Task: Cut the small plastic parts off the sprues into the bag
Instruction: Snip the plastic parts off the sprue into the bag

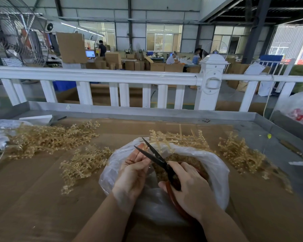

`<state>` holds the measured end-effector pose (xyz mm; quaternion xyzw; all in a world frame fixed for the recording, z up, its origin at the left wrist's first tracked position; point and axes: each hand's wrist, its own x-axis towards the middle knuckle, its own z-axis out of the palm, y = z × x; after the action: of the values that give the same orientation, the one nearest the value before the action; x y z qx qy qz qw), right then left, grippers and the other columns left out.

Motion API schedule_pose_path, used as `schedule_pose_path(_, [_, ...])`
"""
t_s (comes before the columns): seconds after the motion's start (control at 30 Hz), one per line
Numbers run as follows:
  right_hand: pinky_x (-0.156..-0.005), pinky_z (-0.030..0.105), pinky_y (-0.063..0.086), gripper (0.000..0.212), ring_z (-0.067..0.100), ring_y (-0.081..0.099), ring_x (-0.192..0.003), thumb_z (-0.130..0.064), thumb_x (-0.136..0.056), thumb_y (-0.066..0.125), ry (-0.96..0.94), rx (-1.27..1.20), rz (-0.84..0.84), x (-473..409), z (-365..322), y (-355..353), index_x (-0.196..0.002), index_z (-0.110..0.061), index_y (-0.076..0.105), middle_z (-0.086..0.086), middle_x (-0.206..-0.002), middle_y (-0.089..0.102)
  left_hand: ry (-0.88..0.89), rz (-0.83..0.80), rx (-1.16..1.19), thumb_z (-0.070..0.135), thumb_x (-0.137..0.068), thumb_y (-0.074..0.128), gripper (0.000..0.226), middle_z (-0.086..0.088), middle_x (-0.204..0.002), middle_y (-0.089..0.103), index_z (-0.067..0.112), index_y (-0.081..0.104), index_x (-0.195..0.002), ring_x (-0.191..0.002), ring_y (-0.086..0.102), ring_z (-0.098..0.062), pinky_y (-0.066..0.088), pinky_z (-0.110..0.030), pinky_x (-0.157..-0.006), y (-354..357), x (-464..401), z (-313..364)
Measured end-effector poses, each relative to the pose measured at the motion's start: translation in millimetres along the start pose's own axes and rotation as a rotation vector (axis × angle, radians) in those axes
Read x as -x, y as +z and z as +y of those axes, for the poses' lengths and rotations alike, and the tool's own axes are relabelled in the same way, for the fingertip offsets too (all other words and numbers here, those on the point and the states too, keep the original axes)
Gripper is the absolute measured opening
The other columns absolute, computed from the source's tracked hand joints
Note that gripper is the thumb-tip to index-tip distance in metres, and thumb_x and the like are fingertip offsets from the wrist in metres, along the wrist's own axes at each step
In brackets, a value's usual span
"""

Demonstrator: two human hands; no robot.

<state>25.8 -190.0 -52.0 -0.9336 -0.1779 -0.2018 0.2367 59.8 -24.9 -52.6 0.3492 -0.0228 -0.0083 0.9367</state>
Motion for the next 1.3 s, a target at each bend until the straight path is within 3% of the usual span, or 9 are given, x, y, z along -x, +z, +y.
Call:
schedule_pose_path(0.17, [-0.093, 0.027, 0.046, 0.071, 0.013, 0.054, -0.112, -0.07, -0.077, 0.038, -0.017, 0.008, -0.004, 1, 0, 1, -0.131, -0.026, 0.052, -0.006, -0.115, 0.06, -0.025, 0.0, -0.029, -0.01, -0.066, 0.051, 0.035, -0.011, -0.085, 0.071, 0.002, 0.065, -0.095, -0.075, 0.071, -0.018, 0.058, -0.026, -0.066, 1, 1, 0])
schedule_pose_path(0.33, [-0.094, 0.026, 0.045, 0.074, 0.012, 0.054, -0.111, -0.075, -0.077, 0.035, -0.026, -0.014, 0.009, 0, 1, 1, -0.13, -0.026, 0.052, -0.007, -0.115, 0.061, -0.031, 0.008, -0.071, -0.011, -0.066, 0.054, 0.038, -0.012, -0.086, 0.069, 0.002, 0.066, -0.099, -0.08, 0.069, -0.021, 0.055, -0.033, -0.078, 0, 0, 0])
schedule_pose_path(0.47, [-0.09, 0.024, 0.047, 0.077, 0.011, 0.057, -0.106, -0.077, -0.076, 0.028, -0.032, -0.014, 0.014, -1, -1, 0, -0.127, -0.026, 0.054, -0.008, -0.112, 0.063, 0.006, 0.014, -0.069, -0.013, -0.064, 0.055, 0.041, -0.011, -0.08, 0.071, 0.003, 0.068, -0.1, -0.075, 0.071, -0.02, 0.058, -0.033, -0.074, 3, 1, 0])
schedule_pose_path(0.67, [-0.069, 0.019, 0.046, 0.05, 0.013, 0.064, -0.081, -0.059, -0.081, 0.058, -0.051, 0.025, 0.041, -2, -2, -2, -0.116, -0.023, 0.061, -0.006, -0.092, 0.067, 0.077, 0.007, -0.115, -0.016, -0.061, 0.055, 0.044, 0.004, -0.056, 0.06, 0.003, 0.065, -0.099, -0.061, 0.066, -0.01, 0.059, -0.029, -0.074, 11, 6, 1])
schedule_pose_path(0.8, [-0.059, 0.021, 0.051, 0.046, 0.011, 0.064, -0.069, -0.054, -0.075, 0.069, -0.066, 0.09, 0.131, -1, -2, -2, -0.107, -0.021, 0.066, -0.006, -0.08, 0.066, 0.115, -0.003, -0.145, -0.017, -0.059, 0.056, 0.048, 0.005, -0.055, 0.059, 0.006, 0.069, -0.099, -0.059, 0.065, -0.008, 0.058, -0.025, -0.067, 15, 10, 3])
schedule_pose_path(0.87, [-0.061, 0.024, 0.054, 0.049, 0.013, 0.065, -0.072, -0.054, -0.073, 0.07, -0.066, 0.115, 0.154, -1, -1, -1, -0.108, -0.019, 0.066, -0.005, -0.081, 0.066, 0.115, 0.013, -0.182, -0.017, -0.061, 0.057, 0.054, 0.004, -0.056, 0.053, 0.0, 0.064, -0.112, -0.058, 0.059, -0.009, 0.058, -0.025, -0.066, 15, 10, 2])
schedule_pose_path(0.97, [-0.065, 0.026, 0.055, 0.051, 0.016, 0.066, -0.077, -0.053, -0.073, 0.07, -0.067, 0.156, 0.167, -1, 0, 1, -0.109, -0.017, 0.067, -0.002, -0.085, 0.068, 0.139, 0.064, -0.235, -0.025, -0.07, 0.053, 0.058, -0.004, -0.066, 0.037, -0.021, 0.037, -0.126, -0.062, 0.041, -0.015, 0.054, -0.02, -0.058, 12, 9, -3])
schedule_pose_path(1.17, [-0.058, 0.02, 0.05, 0.041, 0.011, 0.063, -0.068, -0.045, -0.075, 0.075, -0.054, 0.123, 0.146, -1, 0, 3, -0.107, -0.022, 0.065, -0.007, -0.077, 0.065, 0.162, 0.07, -0.273, -0.026, -0.073, 0.053, 0.054, 0.003, -0.057, 0.051, 0.0, 0.061, -0.119, -0.06, 0.054, -0.01, 0.055, -0.022, -0.064, 15, 10, -2])
schedule_pose_path(1.3, [-0.06, 0.015, 0.043, 0.039, 0.009, 0.062, -0.07, -0.043, -0.074, 0.077, -0.024, 0.086, 0.191, -1, 0, 5, -0.106, -0.025, 0.064, -0.01, -0.078, 0.063, 0.171, 0.088, -0.239, -0.023, -0.065, 0.056, 0.051, 0.002, -0.058, 0.048, 0.014, 0.076, -0.094, -0.056, 0.052, -0.007, 0.054, -0.019, -0.06, 20, 11, -3])
